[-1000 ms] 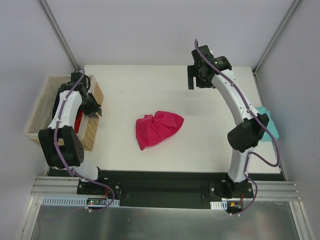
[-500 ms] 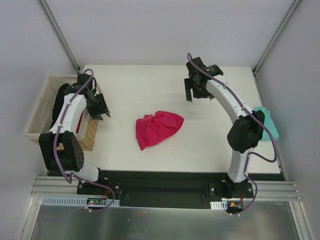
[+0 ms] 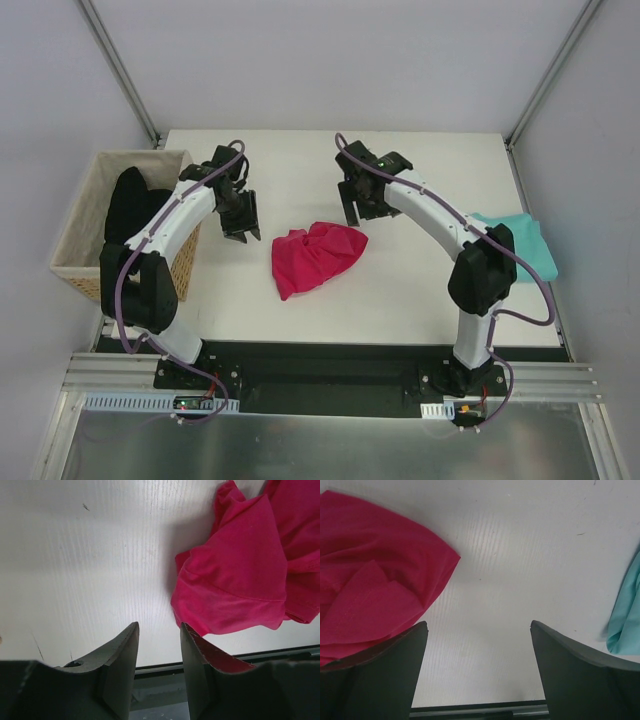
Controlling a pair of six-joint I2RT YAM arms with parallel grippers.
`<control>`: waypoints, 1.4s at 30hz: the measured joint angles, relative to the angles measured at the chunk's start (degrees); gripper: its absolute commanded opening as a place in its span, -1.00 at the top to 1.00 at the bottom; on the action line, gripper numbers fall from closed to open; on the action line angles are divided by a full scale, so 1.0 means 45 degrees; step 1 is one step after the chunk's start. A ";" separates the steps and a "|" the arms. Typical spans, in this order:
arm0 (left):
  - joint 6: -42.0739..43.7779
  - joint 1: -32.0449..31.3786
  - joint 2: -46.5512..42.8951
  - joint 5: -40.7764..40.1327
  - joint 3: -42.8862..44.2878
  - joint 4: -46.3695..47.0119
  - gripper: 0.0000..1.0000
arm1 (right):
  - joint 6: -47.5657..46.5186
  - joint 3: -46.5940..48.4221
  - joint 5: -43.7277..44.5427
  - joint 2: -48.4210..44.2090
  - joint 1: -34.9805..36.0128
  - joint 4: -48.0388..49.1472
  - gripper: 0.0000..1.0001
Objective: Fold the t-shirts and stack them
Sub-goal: Move the tshirt to the center of the board, then flatten out the tshirt
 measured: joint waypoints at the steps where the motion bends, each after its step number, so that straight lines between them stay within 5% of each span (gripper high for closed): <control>1: -0.0049 -0.0029 0.0005 -0.0034 0.0049 -0.0005 0.25 | 0.0068 -0.0024 0.0000 0.0000 0.0126 0.0010 -0.87; 6: -0.0321 -0.0112 0.0015 -0.0228 0.0087 -0.0053 0.26 | 0.0214 -0.0005 0.0097 0.0010 0.0733 0.0087 -0.86; 18: -0.0447 -0.0194 0.0015 -0.0447 0.0083 -0.0141 0.27 | 0.0952 0.0636 0.0097 0.0670 0.1399 0.1375 -0.45; 30: -0.0243 -0.0194 0.0015 -0.1117 0.0087 -0.0656 0.27 | 0.3376 -0.2200 0.0325 -0.0209 0.1282 0.4269 -0.41; 42: -0.0087 -0.0194 0.0121 -0.1341 0.0097 -0.0874 0.28 | 0.4265 -0.2283 0.0301 -0.0437 0.1491 0.4915 -0.40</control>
